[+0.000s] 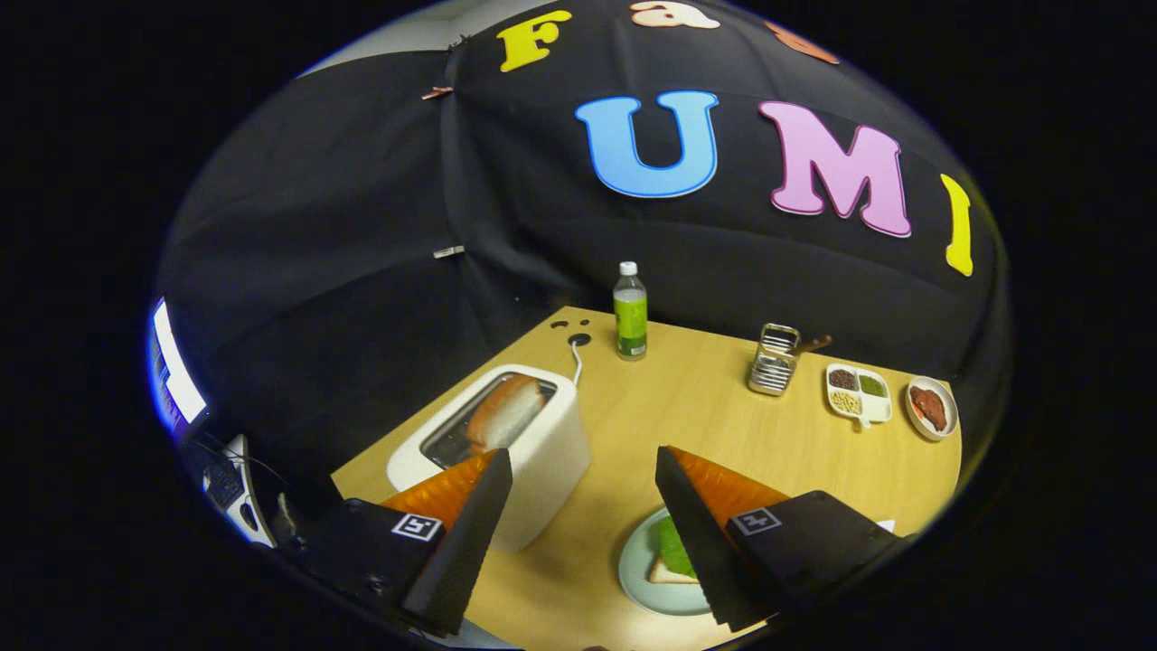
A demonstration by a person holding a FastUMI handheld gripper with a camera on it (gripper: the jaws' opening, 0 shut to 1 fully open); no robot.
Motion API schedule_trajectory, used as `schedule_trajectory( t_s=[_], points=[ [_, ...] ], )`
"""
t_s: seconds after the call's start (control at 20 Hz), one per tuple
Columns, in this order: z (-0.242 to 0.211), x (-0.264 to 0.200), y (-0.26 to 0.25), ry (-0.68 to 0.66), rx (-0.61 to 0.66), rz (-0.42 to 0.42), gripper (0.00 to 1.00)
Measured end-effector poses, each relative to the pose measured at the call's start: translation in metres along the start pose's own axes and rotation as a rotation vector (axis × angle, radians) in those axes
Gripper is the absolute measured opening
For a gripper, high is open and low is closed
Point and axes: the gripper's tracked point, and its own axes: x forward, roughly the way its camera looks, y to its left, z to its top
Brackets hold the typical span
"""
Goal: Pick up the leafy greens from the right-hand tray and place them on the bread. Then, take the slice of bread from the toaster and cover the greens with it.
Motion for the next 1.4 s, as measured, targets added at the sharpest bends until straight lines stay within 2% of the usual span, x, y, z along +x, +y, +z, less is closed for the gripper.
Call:
schedule_trajectory(
  t_s=[0.4, 0.7, 0.95, 1.0, 1.1, 1.2, 1.25, 1.4],
  points=[
    [0.021, 0.045, 0.056, 0.022, -0.046, 0.056, 0.99],
    [0.005, 0.089, 0.056, 0.079, -0.091, -0.01, 0.99],
    [-0.008, 0.113, 0.052, 0.134, -0.058, -0.057, 0.99],
    [-0.007, 0.115, 0.053, 0.134, -0.057, -0.056, 0.95],
    [-0.011, 0.12, 0.056, 0.144, -0.065, -0.054, 0.8],
    [-0.009, 0.12, 0.054, 0.135, -0.081, -0.071, 0.71],
    [-0.011, 0.121, 0.055, 0.141, -0.079, -0.072, 0.7],
    [-0.017, 0.121, 0.056, 0.169, -0.059, -0.08, 0.45]
  ],
)
